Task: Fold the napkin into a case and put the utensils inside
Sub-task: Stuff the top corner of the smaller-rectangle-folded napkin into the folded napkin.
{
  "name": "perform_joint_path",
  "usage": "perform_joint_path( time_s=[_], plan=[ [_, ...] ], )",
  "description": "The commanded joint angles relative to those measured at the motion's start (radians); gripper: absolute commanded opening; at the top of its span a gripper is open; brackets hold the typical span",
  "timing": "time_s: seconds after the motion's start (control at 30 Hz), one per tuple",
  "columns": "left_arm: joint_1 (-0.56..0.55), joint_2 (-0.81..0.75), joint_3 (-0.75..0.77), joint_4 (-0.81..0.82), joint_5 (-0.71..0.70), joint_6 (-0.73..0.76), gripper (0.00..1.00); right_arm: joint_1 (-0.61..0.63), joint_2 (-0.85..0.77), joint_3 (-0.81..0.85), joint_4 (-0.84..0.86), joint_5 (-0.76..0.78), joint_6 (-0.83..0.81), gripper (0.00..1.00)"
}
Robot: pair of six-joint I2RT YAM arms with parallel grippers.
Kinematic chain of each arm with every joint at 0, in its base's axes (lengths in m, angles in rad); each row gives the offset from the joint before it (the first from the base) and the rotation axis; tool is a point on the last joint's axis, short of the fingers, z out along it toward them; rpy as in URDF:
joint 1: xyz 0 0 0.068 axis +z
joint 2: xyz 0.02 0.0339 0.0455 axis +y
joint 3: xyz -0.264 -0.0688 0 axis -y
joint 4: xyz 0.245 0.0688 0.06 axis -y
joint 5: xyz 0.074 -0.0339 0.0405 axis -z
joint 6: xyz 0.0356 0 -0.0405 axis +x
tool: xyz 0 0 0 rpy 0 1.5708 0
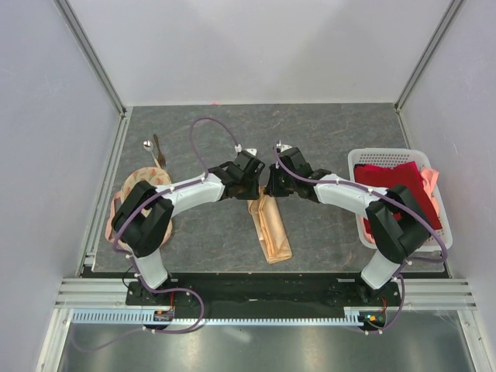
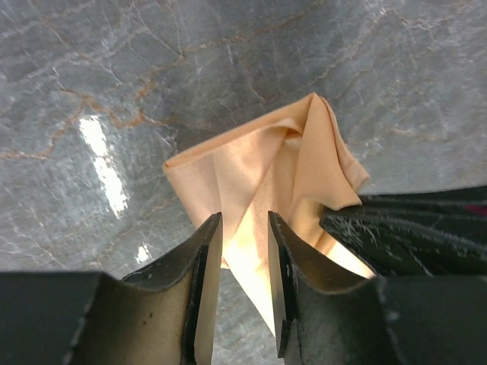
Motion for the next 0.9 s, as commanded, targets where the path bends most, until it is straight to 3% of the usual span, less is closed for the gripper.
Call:
perform_joint_path(
  time_s=[0.0, 0.4, 0.5, 0.63, 0.73, 0.87],
  plan=[
    [-0.034, 0.036, 0.065, -0.041, -0.139, 0.069, 0.39, -0.015, -0.037, -0.021, 0.051, -0.043, 0.018, 0.0],
    [-0.083, 0.12, 0.133, -0.083, -0.245, 0.112, 0.38, -0.026, -0.031, -0.036, 0.075, -0.077, 0.023, 0.0],
    [-0.085, 0.119, 0.133, -0.086, -0.271, 0.103, 0.3, -0.028, -0.028, -0.041, 0.083, -0.084, 0.026, 0.0],
    [-0.085, 0.1, 0.136, -0.083, -0.267, 0.092, 0.08, -0.026, -0.025, -0.051, 0.086, -0.09, 0.029, 0.0],
    [-0.083, 0.07, 0.131, -0.083, -0.239, 0.074, 0.02, -0.026, -0.022, -0.055, 0.092, -0.103, 0.03, 0.0],
    [-0.048, 0.021, 0.102, -0.048, -0.121, 0.023, 0.02, -0.026, 0.007, -0.058, 0.112, -0.152, 0.044, 0.0]
  ],
)
